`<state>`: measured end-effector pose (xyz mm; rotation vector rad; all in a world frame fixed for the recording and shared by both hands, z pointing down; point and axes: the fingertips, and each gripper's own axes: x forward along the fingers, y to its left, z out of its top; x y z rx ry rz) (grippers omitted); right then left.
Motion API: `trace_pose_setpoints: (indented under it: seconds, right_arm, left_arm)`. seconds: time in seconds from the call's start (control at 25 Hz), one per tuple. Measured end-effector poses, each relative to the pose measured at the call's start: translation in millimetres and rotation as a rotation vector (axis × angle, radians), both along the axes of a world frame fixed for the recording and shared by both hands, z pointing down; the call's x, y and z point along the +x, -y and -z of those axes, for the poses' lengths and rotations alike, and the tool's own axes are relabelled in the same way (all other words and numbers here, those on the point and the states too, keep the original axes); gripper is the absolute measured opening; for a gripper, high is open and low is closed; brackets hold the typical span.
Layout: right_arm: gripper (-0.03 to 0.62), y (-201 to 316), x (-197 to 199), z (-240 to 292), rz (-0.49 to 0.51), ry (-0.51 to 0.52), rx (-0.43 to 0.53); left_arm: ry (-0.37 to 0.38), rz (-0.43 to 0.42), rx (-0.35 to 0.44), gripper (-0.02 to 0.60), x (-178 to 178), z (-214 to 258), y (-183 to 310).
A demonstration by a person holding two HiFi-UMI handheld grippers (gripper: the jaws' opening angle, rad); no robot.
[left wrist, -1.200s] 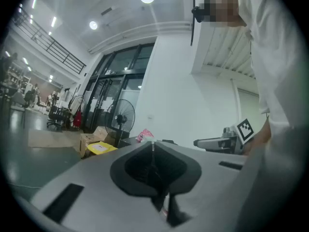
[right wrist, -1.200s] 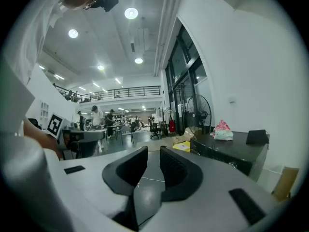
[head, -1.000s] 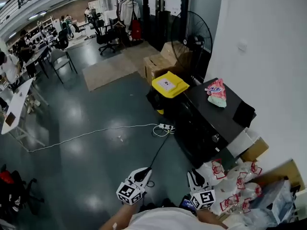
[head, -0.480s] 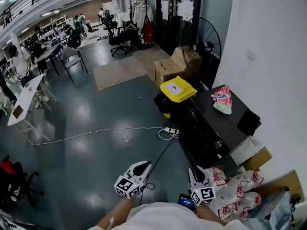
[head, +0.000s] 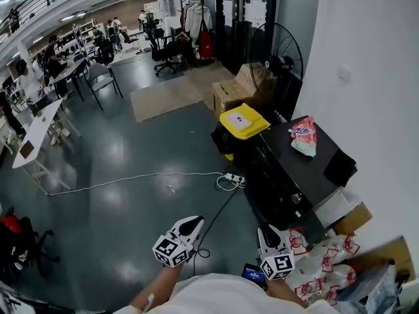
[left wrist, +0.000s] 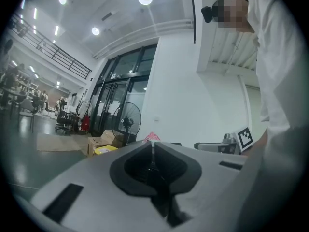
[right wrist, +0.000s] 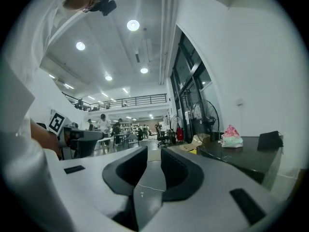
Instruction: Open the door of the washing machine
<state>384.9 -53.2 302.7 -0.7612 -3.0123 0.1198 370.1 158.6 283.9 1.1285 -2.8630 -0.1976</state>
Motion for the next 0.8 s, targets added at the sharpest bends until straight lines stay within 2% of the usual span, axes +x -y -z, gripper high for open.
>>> trace_pose_setpoints:
  seconds: [0.32, 0.56, 0.8]
  right_arm:
    - [0.104, 5, 1, -12, 0.035, -0.012, 0.008]
    - [0.106, 8, 2, -20, 0.021, -0.042, -0.004]
    - [0.106, 7, -16, -26, 0.003, -0.067, 0.002]
  left_arm:
    - [-0.022, 0.027, -0.007, 0.012, 13, -10, 2]
    - [-0.074, 0.032, -0.015, 0.012, 14, -24, -3]
    - [-0.093, 0.07, -0.008, 0.015, -16, -31, -20]
